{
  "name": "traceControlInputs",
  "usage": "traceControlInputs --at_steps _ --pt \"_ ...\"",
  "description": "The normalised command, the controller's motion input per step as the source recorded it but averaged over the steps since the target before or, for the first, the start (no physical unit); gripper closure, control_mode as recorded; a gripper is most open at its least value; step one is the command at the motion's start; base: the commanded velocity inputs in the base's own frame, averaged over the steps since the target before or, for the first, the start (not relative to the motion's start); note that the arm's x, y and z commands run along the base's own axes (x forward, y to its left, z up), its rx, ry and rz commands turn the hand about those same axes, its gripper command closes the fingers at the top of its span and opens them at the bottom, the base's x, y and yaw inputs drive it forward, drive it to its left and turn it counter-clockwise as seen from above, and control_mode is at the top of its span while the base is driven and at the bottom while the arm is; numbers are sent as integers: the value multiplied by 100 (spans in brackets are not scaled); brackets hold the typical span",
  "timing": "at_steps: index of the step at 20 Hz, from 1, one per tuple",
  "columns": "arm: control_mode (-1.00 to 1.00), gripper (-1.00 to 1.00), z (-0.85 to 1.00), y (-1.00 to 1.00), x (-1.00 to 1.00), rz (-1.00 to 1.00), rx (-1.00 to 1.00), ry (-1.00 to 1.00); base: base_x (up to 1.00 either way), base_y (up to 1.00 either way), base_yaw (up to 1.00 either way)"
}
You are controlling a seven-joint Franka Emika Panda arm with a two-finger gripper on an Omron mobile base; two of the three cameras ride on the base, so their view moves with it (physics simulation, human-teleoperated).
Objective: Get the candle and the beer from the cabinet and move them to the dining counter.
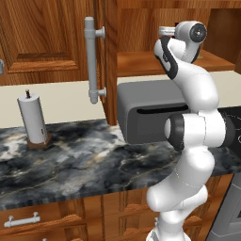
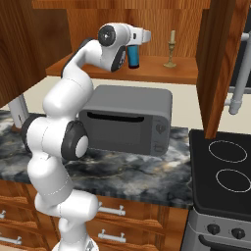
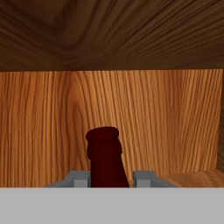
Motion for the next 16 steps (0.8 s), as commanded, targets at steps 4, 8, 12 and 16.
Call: traceControlInputs --at_steps 4,8,12,16 --pt "-100 100 0 -1 -2 0 0 0 0 0 0" --pt "-100 100 0 -9 -31 0 0 -2 0 0 0" --pt "-100 100 0 -5 -41 0 0 -1 0 0 0" --pt "-100 100 0 -2 -48 0 0 -1 0 0 0"
